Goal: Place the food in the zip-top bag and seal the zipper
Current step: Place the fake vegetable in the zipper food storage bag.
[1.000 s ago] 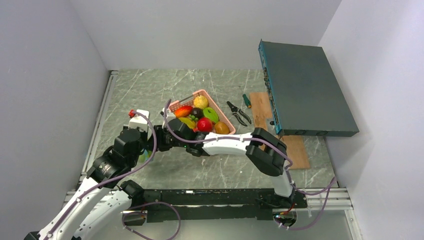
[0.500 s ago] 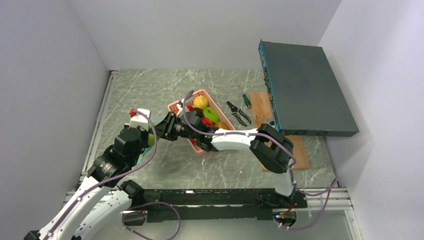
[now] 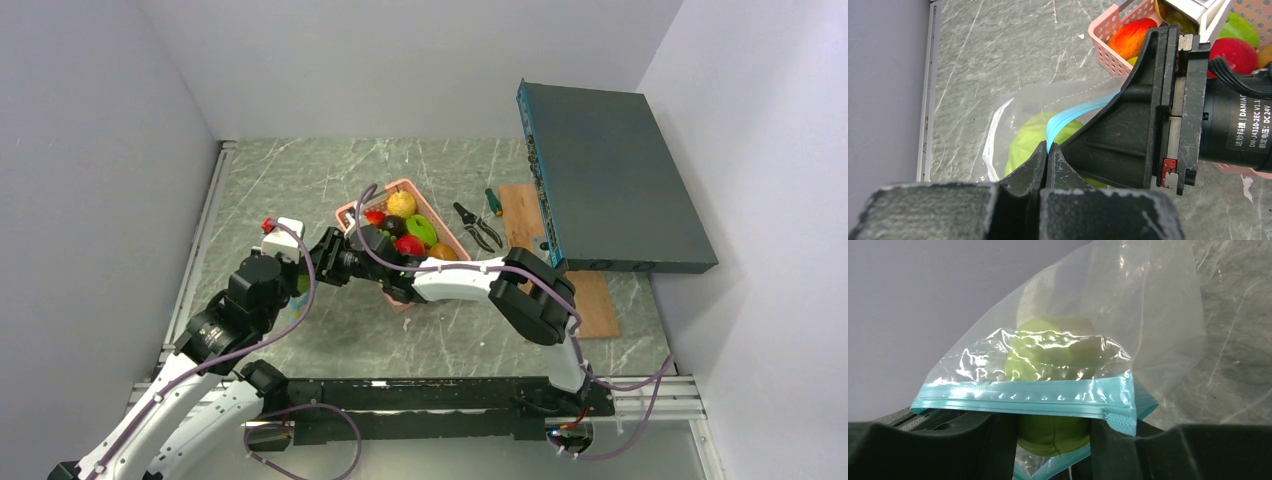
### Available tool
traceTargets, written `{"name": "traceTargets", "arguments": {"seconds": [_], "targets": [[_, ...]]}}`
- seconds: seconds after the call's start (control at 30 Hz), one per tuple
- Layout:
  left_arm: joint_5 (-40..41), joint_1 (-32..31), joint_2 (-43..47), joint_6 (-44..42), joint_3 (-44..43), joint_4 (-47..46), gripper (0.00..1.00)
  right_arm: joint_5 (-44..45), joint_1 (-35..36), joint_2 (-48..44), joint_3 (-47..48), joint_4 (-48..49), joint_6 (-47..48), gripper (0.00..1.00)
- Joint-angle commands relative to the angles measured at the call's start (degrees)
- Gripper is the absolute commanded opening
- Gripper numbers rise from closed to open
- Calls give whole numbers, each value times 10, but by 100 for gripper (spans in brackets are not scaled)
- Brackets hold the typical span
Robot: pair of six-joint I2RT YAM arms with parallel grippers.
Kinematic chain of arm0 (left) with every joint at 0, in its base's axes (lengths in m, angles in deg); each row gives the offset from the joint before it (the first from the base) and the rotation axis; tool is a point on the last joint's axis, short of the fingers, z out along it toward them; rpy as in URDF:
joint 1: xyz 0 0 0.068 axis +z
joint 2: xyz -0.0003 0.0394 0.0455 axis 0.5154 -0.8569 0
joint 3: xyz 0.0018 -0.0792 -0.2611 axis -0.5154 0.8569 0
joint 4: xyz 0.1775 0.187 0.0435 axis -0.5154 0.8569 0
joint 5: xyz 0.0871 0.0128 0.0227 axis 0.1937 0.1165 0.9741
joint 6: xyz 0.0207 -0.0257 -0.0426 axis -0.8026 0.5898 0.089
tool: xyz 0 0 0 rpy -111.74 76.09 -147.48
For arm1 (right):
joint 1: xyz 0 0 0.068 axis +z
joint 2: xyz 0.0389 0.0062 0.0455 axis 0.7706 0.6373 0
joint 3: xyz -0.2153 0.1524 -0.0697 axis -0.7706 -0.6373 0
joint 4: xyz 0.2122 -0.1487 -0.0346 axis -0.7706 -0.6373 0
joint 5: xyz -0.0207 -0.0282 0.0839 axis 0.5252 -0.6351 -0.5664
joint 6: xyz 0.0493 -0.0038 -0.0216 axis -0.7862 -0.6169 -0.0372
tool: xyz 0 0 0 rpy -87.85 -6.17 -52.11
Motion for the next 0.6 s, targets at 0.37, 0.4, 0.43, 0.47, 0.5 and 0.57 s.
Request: {"name": "traceTargets", "arguments": {"seconds": [0.37,0.4,0.43,0.47,0.5,0.57], "targets": [[59,0,12,9,-10,-13,0,4,-3,-79,43,-159,183,81],[61,-1,10,10,-11,-10,0,11,-3,-82,53,-184,204,83],[62,-1,9,12,-13,-6,0,15,-4,-84,67,-207,219,84],[62,0,7,14,-13,-4,0,20,-4,-84,80,-232,234,85],[63,0,8,15,-13,-4,0,25,-4,-84,97,-254,251,86],[67,-1,8,12,-11,-8,0,38,-3,-86,120,-301,280,87]]}}
